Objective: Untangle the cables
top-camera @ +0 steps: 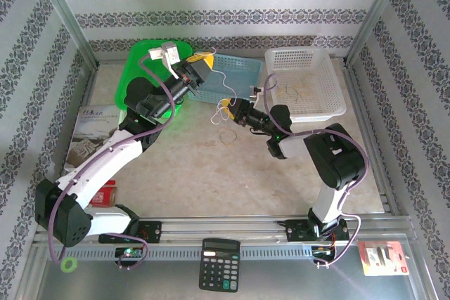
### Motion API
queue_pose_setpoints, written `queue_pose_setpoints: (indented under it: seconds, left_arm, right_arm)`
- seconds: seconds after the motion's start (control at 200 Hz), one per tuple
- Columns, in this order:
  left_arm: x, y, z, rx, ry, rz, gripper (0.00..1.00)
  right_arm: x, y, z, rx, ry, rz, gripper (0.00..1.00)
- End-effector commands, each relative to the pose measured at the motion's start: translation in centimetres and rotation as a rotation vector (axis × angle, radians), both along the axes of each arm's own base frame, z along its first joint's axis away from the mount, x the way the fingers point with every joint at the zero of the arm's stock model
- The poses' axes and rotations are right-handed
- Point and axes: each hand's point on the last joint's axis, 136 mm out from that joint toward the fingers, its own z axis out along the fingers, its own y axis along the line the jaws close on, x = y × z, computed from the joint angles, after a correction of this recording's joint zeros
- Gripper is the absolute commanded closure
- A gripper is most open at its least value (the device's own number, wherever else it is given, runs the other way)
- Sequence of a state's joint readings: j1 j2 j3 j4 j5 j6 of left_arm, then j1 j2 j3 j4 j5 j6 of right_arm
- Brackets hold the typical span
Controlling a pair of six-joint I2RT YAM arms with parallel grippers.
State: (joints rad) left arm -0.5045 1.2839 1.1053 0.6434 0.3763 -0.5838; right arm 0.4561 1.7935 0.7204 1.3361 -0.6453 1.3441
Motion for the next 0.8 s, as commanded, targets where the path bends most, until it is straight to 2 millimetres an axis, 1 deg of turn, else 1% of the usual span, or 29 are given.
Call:
queue_pose_setpoints:
  seconds: [0.0,0.155,0.395,0.53,0.689,0.744,0.794]
  left_arm:
    - [-1.8,0.1,2.9,-0.040,-0.073,-0.024,1.00]
    - [-1.7,0.1,2.9,-0.045,-0.074,-0.025,1.00]
    - [-1.7,0.2,3.1,-0.044,-0.082,-0.016,1.00]
    - [-1.7,0.1,3.0,-0.047,-0.079,-0.022,1.00]
    - [-1.6,0.0,2.8,-0.055,-0.075,-0.029,1.00]
    - [-1.6,0.1,2.7,-0.055,-0.073,-0.027,1.00]
    - [-1.6,0.1,2.7,-0.053,-0.072,-0.026,1.00]
  right_arm:
    - [-0.6,1.0,1.8,0.023,-0.079,0.044,0.51]
    - [-1.4,1.8,2.6,0.029,-0.099,0.079,0.50]
    - [-2.1,1.9,2.6,0.027,-0.100,0.090,0.52]
    - [-2.6,2.4,3.4,0.034,-0.122,0.117,0.51]
    - [-2.2,3.4,3.9,0.048,-0.124,0.126,0.53]
    - [-1.9,3.9,3.8,0.052,-0.120,0.128,0.58]
    - [-1.6,4.1,3.6,0.054,-0.111,0.128,0.71]
